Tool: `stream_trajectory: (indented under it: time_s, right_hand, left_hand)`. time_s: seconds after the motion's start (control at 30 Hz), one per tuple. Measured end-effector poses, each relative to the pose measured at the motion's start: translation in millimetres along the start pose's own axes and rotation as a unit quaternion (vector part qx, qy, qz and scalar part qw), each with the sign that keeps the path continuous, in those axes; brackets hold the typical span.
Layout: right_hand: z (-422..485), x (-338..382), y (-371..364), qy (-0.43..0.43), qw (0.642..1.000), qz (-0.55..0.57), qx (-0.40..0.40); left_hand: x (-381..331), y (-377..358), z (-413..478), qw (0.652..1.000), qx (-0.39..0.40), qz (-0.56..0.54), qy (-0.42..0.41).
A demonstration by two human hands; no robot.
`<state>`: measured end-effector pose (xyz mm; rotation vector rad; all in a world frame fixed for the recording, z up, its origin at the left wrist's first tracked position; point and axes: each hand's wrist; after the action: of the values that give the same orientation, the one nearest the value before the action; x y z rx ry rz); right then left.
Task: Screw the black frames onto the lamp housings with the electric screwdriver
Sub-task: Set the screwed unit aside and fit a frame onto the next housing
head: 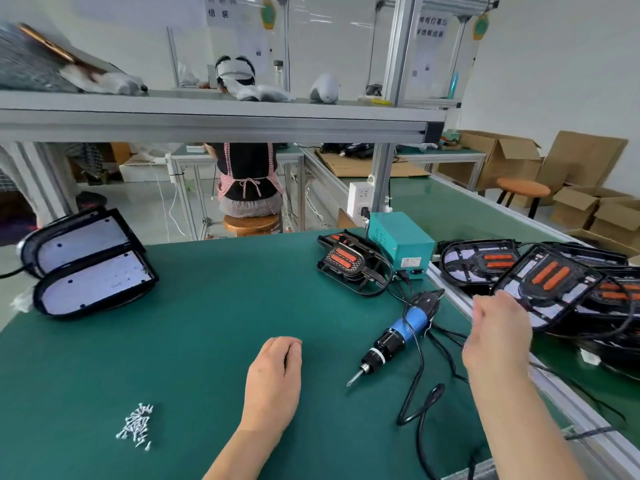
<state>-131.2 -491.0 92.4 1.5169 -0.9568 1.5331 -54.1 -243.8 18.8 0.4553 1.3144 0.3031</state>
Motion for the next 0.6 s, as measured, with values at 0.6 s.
stream_trajectory:
  time_s: [0.6]
  right_hand:
    - [-126, -72, -148, 0.053, 0.964, -0.067, 0.253]
  left_hand:
    - [7, 7, 8, 0.999, -0.046, 0.009, 0.005]
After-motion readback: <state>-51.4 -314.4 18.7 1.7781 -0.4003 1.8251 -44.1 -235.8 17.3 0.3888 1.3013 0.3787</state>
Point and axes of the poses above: each hand's wrist, its own z-axis towards the middle knuckle, its own y-axis out of the back of the hand, x = y × z, and after that the axes turned 2 degrees about -x, right-handed
